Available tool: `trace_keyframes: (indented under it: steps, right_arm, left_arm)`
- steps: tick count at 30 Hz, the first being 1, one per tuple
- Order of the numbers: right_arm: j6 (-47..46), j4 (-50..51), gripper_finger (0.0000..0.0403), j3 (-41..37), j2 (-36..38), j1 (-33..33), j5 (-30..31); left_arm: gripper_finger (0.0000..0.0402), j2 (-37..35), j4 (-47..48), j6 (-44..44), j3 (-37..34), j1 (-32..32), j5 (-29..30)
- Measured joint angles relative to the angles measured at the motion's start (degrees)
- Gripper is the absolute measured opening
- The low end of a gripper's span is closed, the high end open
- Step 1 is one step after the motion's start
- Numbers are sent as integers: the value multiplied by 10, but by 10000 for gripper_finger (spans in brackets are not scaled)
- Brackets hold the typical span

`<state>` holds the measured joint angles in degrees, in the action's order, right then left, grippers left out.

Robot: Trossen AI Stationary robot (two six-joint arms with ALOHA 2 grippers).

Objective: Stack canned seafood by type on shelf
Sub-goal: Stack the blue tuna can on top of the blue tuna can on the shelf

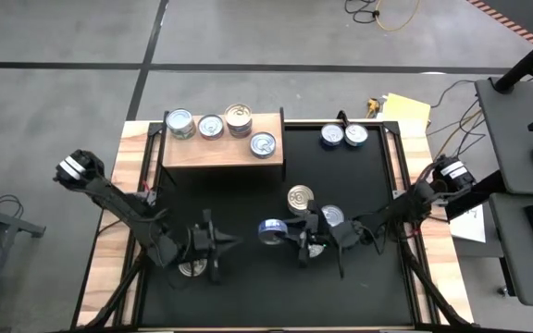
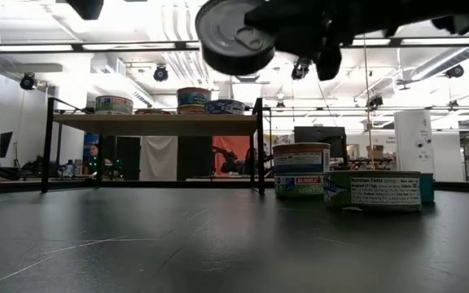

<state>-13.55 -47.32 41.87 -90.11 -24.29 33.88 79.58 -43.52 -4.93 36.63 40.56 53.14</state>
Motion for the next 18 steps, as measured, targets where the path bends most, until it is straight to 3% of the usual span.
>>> trace_keyframes:
  steps: [10,18]
  right_arm:
    - [6,3,131,0,-4,-22,-12]
    - [-8,8,131,0,-16,-74,27]
  left_arm:
    - [4,15,0,-52,14,-11,34]
    - [70,94,1,-117,67,-3,29]
